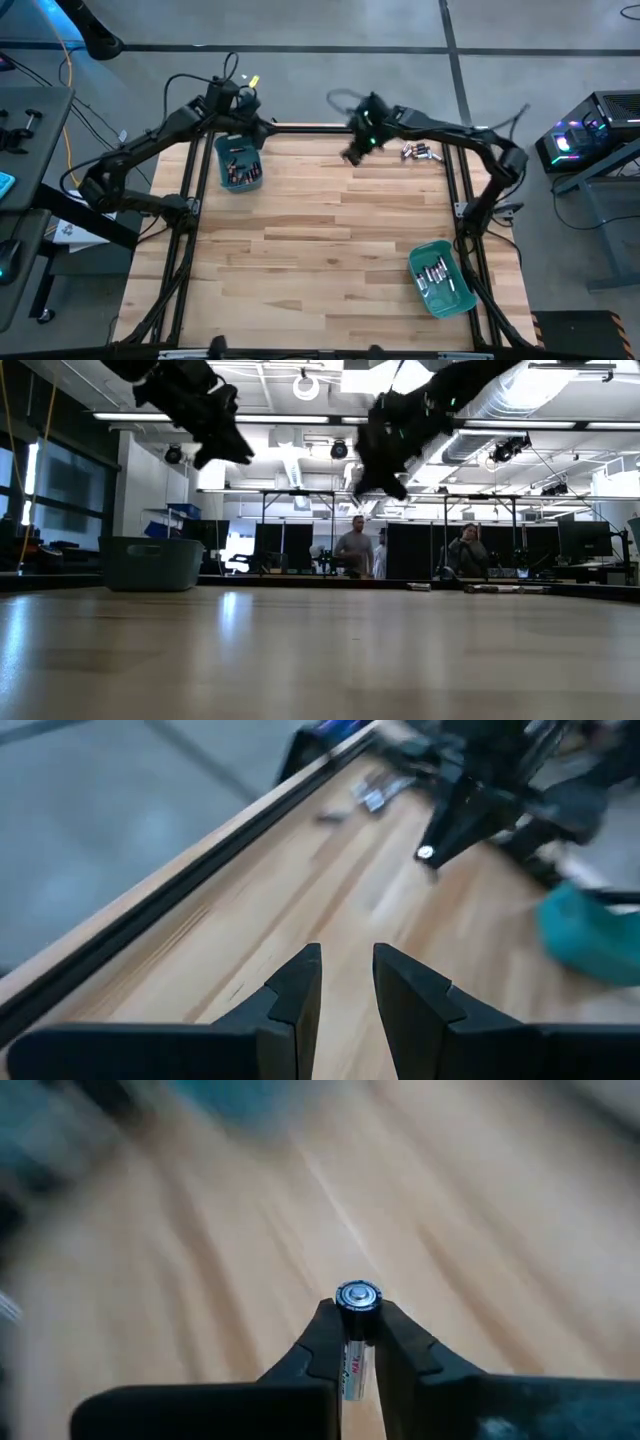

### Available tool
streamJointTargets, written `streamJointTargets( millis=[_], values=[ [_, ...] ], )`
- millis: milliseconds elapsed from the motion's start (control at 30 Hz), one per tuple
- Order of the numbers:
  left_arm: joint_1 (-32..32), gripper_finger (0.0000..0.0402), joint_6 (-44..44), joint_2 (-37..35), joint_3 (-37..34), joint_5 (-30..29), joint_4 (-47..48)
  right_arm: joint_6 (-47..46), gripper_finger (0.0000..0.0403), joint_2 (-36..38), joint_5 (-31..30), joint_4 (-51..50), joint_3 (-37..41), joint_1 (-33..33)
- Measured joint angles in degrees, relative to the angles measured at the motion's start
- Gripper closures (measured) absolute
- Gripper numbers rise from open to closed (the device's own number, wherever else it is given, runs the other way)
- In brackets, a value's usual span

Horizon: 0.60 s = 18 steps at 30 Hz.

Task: Sort batteries
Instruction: Put the silver battery into the green bin

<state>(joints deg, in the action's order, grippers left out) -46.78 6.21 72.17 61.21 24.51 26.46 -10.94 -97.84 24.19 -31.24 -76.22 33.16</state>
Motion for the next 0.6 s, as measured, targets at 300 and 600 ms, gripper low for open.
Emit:
streamJointTargets(
  millis=[300, 600],
  values=[
    [2.52, 0.0274, 6.91, 4.95, -3.33, 14.0, -31.02, -14.04, 0.0389, 5.61, -0.29, 41.48, -4.03, -5.03],
    [7.48, 0.0206, 13.17, 6.98, -3.33, 14.68, -48.46, -11.38, 0.0389, 4.67, -6.94, 38.95, -9.64, -8.06]
  ],
)
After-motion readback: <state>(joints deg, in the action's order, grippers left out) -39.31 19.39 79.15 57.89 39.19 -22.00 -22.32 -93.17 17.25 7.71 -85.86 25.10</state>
